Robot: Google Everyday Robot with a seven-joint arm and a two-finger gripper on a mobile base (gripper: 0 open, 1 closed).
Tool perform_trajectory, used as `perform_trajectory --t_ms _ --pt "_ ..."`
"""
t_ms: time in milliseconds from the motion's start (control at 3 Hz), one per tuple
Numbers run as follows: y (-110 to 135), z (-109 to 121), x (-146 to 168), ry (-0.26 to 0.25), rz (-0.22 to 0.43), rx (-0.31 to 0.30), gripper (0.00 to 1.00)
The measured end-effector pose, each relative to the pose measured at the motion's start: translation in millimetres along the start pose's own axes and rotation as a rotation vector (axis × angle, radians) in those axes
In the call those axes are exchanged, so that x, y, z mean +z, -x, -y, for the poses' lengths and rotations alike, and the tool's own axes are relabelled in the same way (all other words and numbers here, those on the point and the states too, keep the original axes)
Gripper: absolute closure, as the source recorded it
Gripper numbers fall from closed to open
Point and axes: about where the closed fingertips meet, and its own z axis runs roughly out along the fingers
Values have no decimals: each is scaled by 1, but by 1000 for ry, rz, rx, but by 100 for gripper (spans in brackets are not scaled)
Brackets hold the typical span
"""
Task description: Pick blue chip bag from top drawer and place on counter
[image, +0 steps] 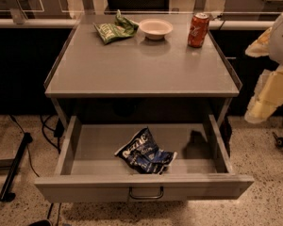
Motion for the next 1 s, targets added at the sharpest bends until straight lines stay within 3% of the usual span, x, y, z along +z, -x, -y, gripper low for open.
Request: perform_trajectory --t_ms 333,667,1000 --pt "2 0 0 -11 8 -1 43" --pt "13 -4 18 -16 66 13 72" --pt "23 -7 44 -28 122 38 96"
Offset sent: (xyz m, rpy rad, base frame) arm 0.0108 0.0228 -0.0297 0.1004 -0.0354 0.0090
